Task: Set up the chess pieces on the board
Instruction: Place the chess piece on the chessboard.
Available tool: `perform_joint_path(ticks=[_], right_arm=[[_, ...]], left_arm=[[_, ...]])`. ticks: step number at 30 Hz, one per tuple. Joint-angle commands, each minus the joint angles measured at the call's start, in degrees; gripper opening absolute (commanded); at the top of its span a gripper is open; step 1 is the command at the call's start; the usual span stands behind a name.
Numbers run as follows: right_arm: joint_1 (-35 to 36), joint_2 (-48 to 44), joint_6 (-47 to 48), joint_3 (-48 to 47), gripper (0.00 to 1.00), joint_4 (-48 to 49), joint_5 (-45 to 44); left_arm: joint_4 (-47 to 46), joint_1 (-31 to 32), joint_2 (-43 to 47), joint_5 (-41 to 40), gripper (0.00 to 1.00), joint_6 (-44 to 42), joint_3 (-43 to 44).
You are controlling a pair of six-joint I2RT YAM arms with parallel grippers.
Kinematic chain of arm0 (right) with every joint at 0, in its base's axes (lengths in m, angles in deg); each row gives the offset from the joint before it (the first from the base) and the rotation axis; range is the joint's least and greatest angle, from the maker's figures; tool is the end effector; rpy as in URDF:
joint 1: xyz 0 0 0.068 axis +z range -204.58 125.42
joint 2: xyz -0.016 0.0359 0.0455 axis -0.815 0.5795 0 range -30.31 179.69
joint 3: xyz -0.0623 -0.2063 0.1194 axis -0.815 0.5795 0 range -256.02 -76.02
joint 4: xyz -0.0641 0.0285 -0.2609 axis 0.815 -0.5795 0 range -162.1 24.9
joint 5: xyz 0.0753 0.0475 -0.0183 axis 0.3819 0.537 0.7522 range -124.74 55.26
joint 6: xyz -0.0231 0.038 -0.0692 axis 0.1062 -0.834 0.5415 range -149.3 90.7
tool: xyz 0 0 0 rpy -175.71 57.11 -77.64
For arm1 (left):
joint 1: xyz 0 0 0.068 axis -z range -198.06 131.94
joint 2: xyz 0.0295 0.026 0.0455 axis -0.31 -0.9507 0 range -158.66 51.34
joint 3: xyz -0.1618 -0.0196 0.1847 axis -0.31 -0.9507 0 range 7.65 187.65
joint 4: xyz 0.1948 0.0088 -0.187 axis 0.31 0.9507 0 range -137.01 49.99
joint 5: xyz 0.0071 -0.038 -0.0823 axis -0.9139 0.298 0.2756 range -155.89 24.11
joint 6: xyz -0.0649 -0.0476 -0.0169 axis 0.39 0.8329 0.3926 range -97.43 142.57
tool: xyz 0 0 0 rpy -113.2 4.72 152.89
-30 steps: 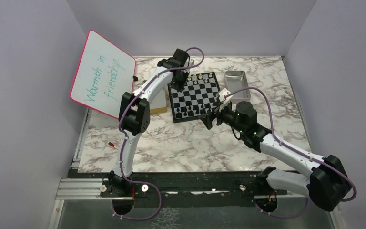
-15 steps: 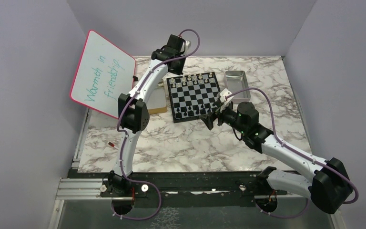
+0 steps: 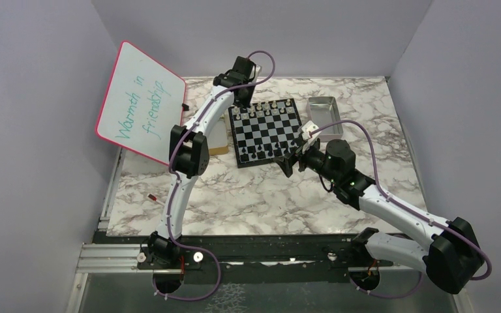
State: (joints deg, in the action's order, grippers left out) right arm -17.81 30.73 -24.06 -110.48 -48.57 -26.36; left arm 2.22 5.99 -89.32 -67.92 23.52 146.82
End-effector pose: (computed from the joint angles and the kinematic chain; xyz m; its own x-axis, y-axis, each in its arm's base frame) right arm 0.2359 0.1894 0.2352 -0.0745 -0.1684 -0.9829 -0.7170 0.6941 -0.0646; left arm 0.5040 -0.2223 0.2042 -0.7132 0.3001 -0.6335 0.3751 0.9268 0.0169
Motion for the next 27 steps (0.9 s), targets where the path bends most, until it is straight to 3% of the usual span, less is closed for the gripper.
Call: perform_joint_path(ticks=[1, 27], right_arm=[[0.32, -1.01, 0.72, -0.51, 1.00, -1.24, -1.27], [0.32, -0.23, 1.01, -0.60, 1.00, -0.91, -1.26]], left_arm=[[-2.41, -0.41, -1.21, -1.24, 0.04, -0.69, 1.19], [-5.65, -1.20, -4.48, -1.32, 0.05, -2.80, 0.84]])
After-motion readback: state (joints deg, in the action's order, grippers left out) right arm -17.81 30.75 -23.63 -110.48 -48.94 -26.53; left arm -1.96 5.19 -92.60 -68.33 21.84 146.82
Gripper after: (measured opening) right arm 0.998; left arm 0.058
